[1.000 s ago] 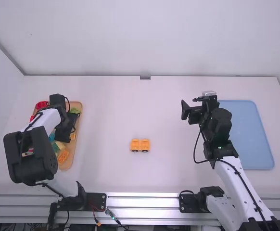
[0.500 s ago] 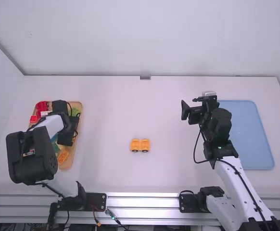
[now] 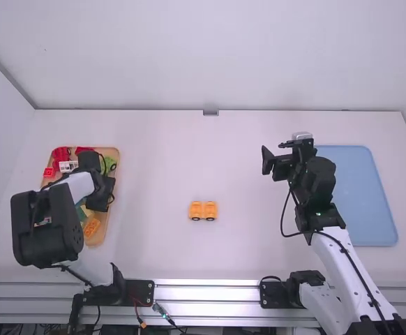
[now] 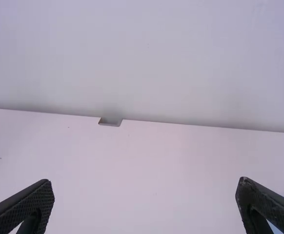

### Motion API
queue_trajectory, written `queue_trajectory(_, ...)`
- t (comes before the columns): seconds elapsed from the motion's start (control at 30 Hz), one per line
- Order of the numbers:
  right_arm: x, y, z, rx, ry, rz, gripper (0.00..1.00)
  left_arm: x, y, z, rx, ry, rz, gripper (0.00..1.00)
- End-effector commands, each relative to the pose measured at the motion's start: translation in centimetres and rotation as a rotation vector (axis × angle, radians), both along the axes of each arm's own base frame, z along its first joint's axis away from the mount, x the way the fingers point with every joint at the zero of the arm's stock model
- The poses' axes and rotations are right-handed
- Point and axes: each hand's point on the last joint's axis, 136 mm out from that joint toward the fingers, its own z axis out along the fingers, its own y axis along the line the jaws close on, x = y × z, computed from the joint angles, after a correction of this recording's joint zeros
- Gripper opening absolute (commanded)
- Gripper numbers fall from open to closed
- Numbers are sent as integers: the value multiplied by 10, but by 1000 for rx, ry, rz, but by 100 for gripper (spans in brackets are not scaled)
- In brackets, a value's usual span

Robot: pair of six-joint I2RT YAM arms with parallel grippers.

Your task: Assemble lego blocks to make yellow taxi

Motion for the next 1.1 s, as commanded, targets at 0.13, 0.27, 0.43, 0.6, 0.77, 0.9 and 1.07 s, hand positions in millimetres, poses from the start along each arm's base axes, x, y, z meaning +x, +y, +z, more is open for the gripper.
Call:
queue_trajectory(0.13,2,2,19,11,-40,5,99,-7,0,-6,2,27,7,59)
queue_trajectory(0.27,2,2,19,11,-40,6,99,-7,0,-6,5,27,7,50)
queue_trajectory(0.43,2,2,19,11,-41,5,99,-7,2,-5,16,28,10,43)
queue_trajectory(0.6,2,2,19,11,-41,6,99,-7,4,-5,25,28,12,36)
queue_trajectory(0.77,2,2,19,11,-41,6,99,-7,4,-5,25,26,13,33)
queue_trajectory(0.9,2,2,19,10,-41,6,99,-6,5,-5,30,26,14,32)
queue_trajectory(1.07,2,2,19,11,-41,5,99,-4,5,-3,33,23,4,28)
